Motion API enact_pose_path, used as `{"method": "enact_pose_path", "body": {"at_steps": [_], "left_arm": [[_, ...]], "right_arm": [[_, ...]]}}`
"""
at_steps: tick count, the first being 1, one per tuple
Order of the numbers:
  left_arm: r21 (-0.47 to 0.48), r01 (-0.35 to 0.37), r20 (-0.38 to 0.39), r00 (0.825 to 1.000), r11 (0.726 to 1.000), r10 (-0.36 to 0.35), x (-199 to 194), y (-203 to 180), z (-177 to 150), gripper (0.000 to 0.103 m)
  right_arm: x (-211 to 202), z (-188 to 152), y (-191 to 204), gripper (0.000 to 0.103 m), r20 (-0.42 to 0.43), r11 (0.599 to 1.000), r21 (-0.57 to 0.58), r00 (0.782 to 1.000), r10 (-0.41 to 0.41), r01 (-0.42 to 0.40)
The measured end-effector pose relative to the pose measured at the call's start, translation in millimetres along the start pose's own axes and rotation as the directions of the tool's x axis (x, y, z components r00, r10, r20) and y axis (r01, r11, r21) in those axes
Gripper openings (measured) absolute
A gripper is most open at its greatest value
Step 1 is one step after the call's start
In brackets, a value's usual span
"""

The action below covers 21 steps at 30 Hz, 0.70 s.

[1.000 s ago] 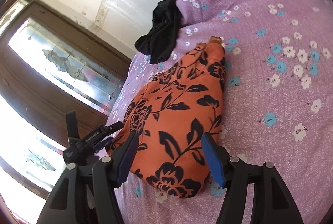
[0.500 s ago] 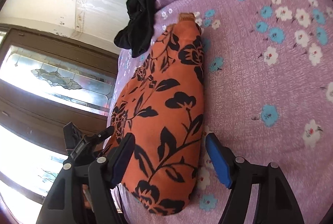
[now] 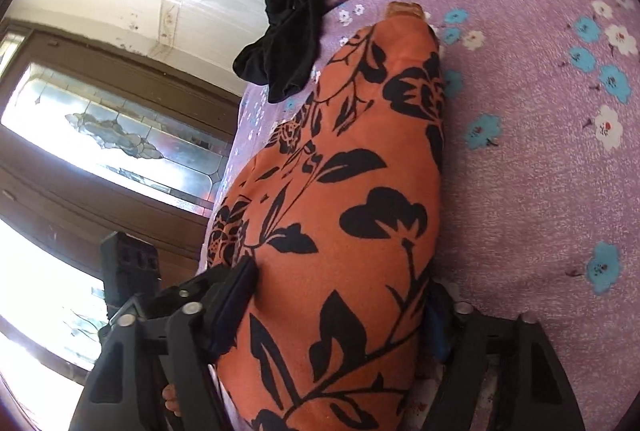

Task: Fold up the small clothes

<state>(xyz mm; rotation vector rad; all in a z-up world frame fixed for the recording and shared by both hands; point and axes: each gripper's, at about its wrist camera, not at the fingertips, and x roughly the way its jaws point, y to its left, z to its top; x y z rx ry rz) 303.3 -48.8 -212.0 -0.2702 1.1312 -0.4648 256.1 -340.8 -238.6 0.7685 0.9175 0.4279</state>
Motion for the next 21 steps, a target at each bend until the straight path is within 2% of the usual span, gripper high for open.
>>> {"method": "enact_pose_path", "body": {"at_steps": [3, 4, 7, 9, 12, 17, 21], "left_arm": [[-0.02, 0.017, 0.044, 0.999, 1.0, -0.016, -10, 4, 1, 0.051], [-0.025, 0.023, 0.053, 0.998, 0.999, -0.022, -13, 5, 1, 0.047], [-0.004, 0.011, 0.075, 0.997, 1.0, -0.011, -20, -3, -2, 0.038], [0.026, 0.003, 0.08, 0.997, 1.0, -0.005, -23, -14, -5, 0.036], [0.047, 0.035, 0.065, 0.997, 0.998, -0.038, -29, -31, -10, 0.034], [0.118, 0.097, -0.002, 0.995, 0.988, -0.097, -32, -79, -32, 0.034], [0.183, 0.15, -0.083, 0.987, 0.972, -0.136, -35, -122, -67, 0.034]], "right_arm": [[-8, 2, 9, 0.052, 0.023, 0.999, -0.037, 1.0, -0.011, 0.012], [-11, 1, 16, 0.049, 0.038, 0.998, -0.058, 0.999, -0.012, 0.015], [-21, -2, 36, 0.047, 0.077, 0.99, -0.134, 0.996, -0.037, 0.047], [-28, -4, 46, 0.047, 0.092, 0.985, -0.163, 0.995, -0.043, 0.058], [-50, -8, 52, 0.047, 0.115, 0.983, -0.164, 0.992, -0.059, 0.078], [-108, -17, 32, 0.046, 0.128, 0.997, -0.015, 0.989, -0.077, 0.08], [-171, -48, 7, 0.046, 0.176, 0.994, 0.09, 0.981, -0.084, 0.069]]}}
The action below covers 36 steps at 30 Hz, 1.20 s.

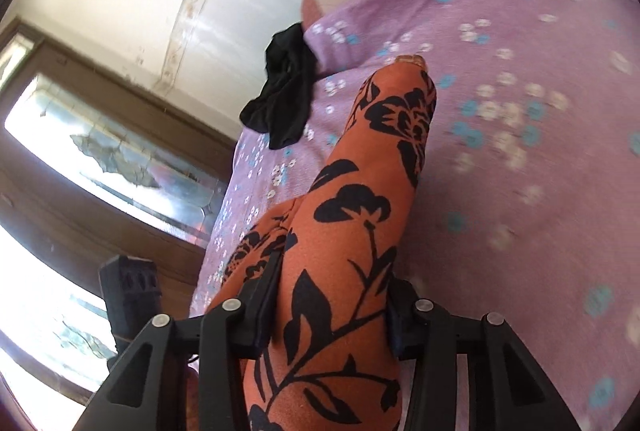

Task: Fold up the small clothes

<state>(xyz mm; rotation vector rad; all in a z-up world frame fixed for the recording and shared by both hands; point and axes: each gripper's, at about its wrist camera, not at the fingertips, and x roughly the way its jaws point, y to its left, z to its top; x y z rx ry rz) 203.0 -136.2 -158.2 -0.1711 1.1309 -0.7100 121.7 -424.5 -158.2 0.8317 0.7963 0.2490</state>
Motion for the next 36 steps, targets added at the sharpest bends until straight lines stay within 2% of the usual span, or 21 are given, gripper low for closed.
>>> {"method": "enact_pose_path", "body": {"at_steps": [2, 4, 6, 8, 10, 12, 14, 16, 19, 22, 25, 29, 32, 36], "left_arm": [[0.052, -0.008, -0.041, 0.999, 0.999, 0.01, 9, -23, -15, 0.034], [0.116, -0.058, -0.073, 0.995, 0.992, 0.067, 22, -42, -29, 0.035], [0.161, -0.123, -0.078, 0.987, 0.979, 0.137, 30, -51, -37, 0.038], [0.157, -0.119, -0.081, 0.988, 0.98, 0.133, 27, -50, -35, 0.046], [0.129, -0.123, -0.062, 0.989, 0.984, 0.132, 17, -46, -32, 0.051], [0.1, -0.151, -0.006, 0.988, 0.983, 0.152, 1, -38, -30, 0.057], [0.098, -0.22, 0.063, 0.975, 0.971, 0.214, -13, -32, -29, 0.059], [0.098, -0.253, 0.11, 0.964, 0.962, 0.242, -24, -28, -27, 0.06], [0.105, -0.294, 0.149, 0.949, 0.95, 0.277, -30, -26, -25, 0.06], [0.13, -0.321, 0.174, 0.939, 0.938, 0.297, -30, -30, -28, 0.06], [0.168, -0.349, 0.199, 0.928, 0.922, 0.315, -31, -36, -36, 0.06], [0.202, -0.362, 0.209, 0.924, 0.91, 0.321, -26, -42, -43, 0.06], [0.214, -0.38, 0.213, 0.917, 0.9, 0.337, -23, -45, -47, 0.06], [0.22, -0.397, 0.225, 0.909, 0.891, 0.349, -21, -46, -52, 0.06]], "right_arm": [[-22, -7, -19, 0.046, 0.025, 0.999, 0.04, 0.999, -0.032, 0.031], [-30, -13, -44, 0.046, -0.002, 0.994, 0.094, 0.999, -0.05, 0.05], [-25, -18, -70, 0.047, -0.048, 0.98, 0.136, 0.989, -0.137, 0.142], [-17, -19, -88, 0.058, -0.113, 0.953, 0.181, 0.967, -0.227, 0.244], [-23, -16, -91, 0.062, -0.093, 0.954, 0.216, 0.977, -0.191, 0.207], [-37, -12, -76, 0.062, -0.025, 0.958, 0.143, 0.969, -0.246, 0.247], [-52, -13, -58, 0.062, 0.059, 0.953, 0.054, 0.952, -0.301, 0.298], [-65, -15, -36, 0.062, 0.139, 0.959, -0.043, 0.953, -0.271, 0.279], [-71, -27, -12, 0.062, 0.17, 0.959, -0.142, 0.961, -0.22, 0.245], [-60, -49, 1, 0.058, 0.123, 0.958, -0.168, 0.969, -0.215, 0.234], [-47, -74, 0, 0.056, 0.038, 0.95, -0.174, 0.966, -0.255, 0.258], [-33, -83, 0, 0.057, 0.024, 0.926, -0.22, 0.95, -0.31, 0.308], [-30, -85, -6, 0.057, 0.022, 0.926, -0.223, 0.951, -0.307, 0.304], [-21, -86, -2, 0.057, 0.025, 0.907, -0.269, 0.944, -0.329, 0.323]]}}
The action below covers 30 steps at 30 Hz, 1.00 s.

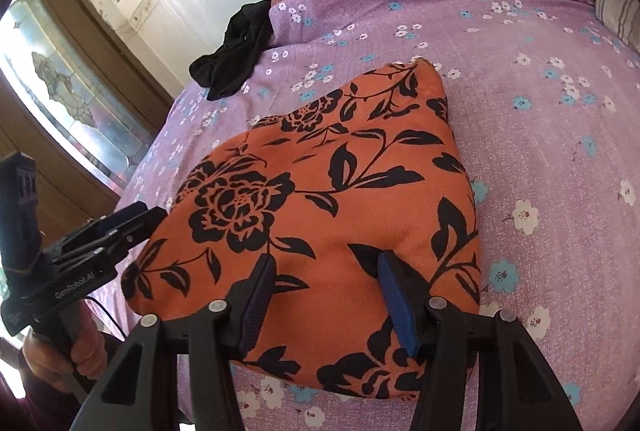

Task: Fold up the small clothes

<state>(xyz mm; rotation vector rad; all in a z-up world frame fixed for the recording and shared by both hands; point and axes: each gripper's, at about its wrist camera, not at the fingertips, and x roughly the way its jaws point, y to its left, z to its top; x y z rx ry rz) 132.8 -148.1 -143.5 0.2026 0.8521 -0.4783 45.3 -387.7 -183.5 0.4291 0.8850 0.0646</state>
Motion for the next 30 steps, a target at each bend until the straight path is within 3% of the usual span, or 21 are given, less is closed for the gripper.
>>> {"method": "enact_pose_path", "body": {"at_steps": [9, 27, 30], "left_arm": [[0.02, -0.048, 0.004, 0.999, 0.999, 0.048, 4, -5, -10, 0.06], [0.035, -0.154, -0.085, 0.984, 0.987, 0.157, 31, -3, -40, 0.061], [0.014, -0.162, -0.103, 0.981, 0.987, 0.163, 34, 3, -44, 0.065]], "right_arm": [[7, 2, 0, 0.057, 0.004, 1.0, -0.008, 1.0, 0.0, 0.0], [7, 3, -4, 0.057, -0.002, 0.999, -0.007, 0.999, 0.032, -0.032], [4, -1, -4, 0.058, -0.012, 0.999, -0.016, 0.999, 0.039, -0.039]]}}
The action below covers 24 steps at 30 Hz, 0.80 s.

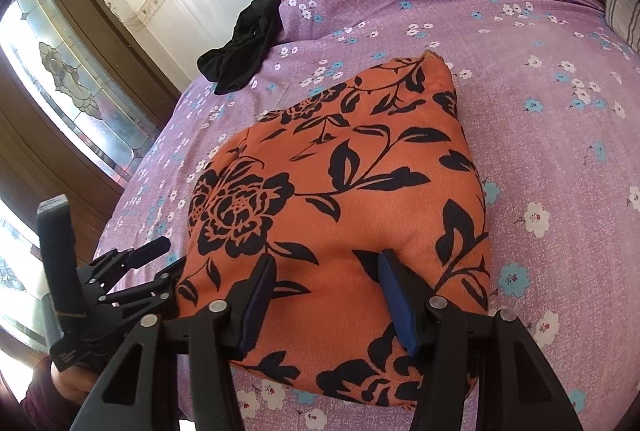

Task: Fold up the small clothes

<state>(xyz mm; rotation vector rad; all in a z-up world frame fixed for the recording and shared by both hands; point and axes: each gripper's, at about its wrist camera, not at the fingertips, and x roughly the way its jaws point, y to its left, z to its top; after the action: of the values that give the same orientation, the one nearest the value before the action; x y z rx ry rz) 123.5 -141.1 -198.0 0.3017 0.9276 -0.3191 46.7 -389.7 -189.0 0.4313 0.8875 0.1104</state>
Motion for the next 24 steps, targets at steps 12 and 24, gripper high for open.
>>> {"method": "enact_pose_path", "body": {"at_steps": [12, 24], "left_arm": [[-0.132, 0.049, -0.009, 0.999, 0.99, -0.05, -33, 23, 14, 0.066], [-0.034, -0.054, -0.006, 0.999, 0.998, 0.054, 2, -37, 29, 0.079]], "right_arm": [[-18, -26, 0, 0.058, 0.001, 0.996, 0.026, 0.996, 0.084, -0.084], [-22, -11, -45, 0.055, 0.044, 0.961, 0.206, 0.983, 0.18, -0.185]]}}
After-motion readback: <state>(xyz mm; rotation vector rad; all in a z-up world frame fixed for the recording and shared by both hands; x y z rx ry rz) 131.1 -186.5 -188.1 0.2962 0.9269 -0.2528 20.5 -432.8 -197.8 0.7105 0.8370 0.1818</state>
